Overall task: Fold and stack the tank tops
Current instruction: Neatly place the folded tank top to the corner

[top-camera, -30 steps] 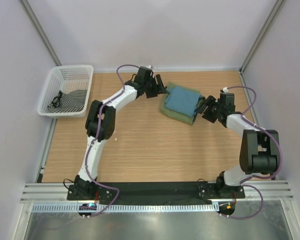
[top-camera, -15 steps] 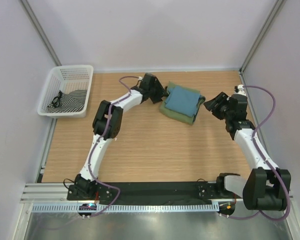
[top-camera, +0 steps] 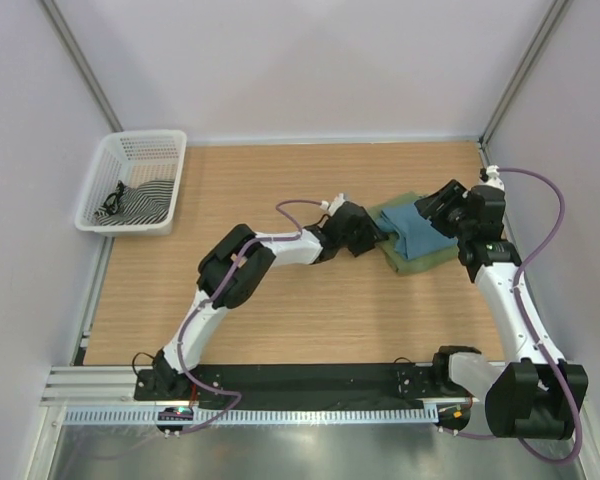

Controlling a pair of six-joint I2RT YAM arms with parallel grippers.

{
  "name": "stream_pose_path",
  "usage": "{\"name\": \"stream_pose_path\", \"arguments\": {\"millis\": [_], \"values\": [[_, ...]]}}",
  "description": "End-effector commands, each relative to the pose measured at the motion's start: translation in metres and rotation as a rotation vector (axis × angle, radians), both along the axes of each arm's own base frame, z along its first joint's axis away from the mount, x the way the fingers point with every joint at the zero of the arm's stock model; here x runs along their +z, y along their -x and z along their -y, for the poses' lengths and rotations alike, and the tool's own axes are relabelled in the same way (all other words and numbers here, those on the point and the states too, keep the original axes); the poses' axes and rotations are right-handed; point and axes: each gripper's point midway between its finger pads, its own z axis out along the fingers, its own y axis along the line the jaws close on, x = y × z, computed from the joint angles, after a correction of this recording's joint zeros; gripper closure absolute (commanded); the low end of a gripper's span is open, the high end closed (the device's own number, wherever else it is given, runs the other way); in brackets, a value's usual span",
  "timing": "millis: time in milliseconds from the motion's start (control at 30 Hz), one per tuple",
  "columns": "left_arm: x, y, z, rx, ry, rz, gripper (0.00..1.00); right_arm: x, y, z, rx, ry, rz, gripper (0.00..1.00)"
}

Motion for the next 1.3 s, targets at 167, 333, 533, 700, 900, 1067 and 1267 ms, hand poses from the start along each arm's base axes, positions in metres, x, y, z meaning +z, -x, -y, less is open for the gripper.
{"name": "stream_pose_path", "arguments": {"millis": [167, 333, 533, 700, 900, 1067, 1267], "values": [[0.056, -0.019, -0.081, 0.127, -0.101, 0.138, 0.44, 0.023, 0.001, 0.002, 0.023, 0.043, 0.043, 0.31], [0.058, 0.013, -0.136, 0.090, -0.244, 0.209, 0.43, 0.024, 0.011, -0.005, 0.082, 0.068, 0.067, 0.12], [0.091, 0.055, -0.195, -0.006, -0.399, 0.363, 0.34, 0.016, 0.042, -0.004, 0.120, 0.139, 0.048, 0.00], [0.118, 0.087, -0.257, 0.061, -0.461, 0.463, 0.17, 0.028, 0.075, -0.011, 0.127, 0.126, 0.158, 0.00], [0.114, 0.119, -0.320, 0.148, -0.536, 0.502, 0.00, 0.005, 0.098, -0.008, 0.099, 0.132, 0.187, 0.00], [0.108, 0.139, -0.333, 0.091, -0.522, 0.589, 0.00, -0.012, 0.100, -0.017, 0.120, 0.074, 0.216, 0.00], [0.095, 0.148, -0.353, 0.097, -0.554, 0.666, 0.00, -0.054, 0.095, -0.021, 0.143, 0.056, 0.160, 0.00]]}}
